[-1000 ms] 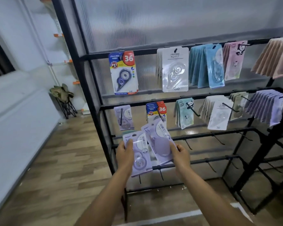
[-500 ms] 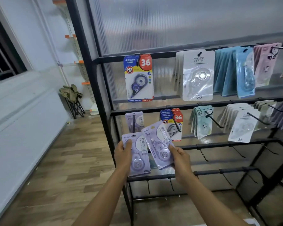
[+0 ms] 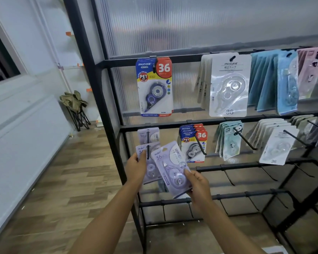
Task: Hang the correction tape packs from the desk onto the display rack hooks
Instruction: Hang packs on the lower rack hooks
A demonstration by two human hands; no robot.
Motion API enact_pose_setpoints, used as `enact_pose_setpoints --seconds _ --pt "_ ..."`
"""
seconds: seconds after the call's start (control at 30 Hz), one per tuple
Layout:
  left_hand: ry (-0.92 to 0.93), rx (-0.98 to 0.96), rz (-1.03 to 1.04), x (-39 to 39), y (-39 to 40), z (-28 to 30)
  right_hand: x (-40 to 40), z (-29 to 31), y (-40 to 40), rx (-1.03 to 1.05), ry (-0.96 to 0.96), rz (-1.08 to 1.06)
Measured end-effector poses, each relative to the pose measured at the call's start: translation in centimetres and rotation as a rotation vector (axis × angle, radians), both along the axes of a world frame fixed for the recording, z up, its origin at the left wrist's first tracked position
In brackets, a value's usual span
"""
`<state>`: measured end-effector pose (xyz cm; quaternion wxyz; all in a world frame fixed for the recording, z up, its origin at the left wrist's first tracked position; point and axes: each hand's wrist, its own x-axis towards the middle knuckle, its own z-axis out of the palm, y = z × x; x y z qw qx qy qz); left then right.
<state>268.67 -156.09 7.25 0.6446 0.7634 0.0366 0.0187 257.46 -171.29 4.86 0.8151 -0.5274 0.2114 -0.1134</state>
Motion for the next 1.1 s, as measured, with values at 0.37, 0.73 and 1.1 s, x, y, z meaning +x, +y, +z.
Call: enact_pose_setpoints --seconds 0.37,0.73,1.1 --pt "0.067 0.208 0.034 7.2 -1.1 0.8 2.1 0.0 0.7 -0.014 -0.018 0.092" --pt "-0.169 -0.048 0.092 2.5 0.8 3.7 0.6 1.2 2.0 0.067 -0.084 0.13" --pt "-0.289 -0.027 -0.136 -3.0 2.5 3.6 -2.4 0.5 4.0 -0.128 -0.127 0.226"
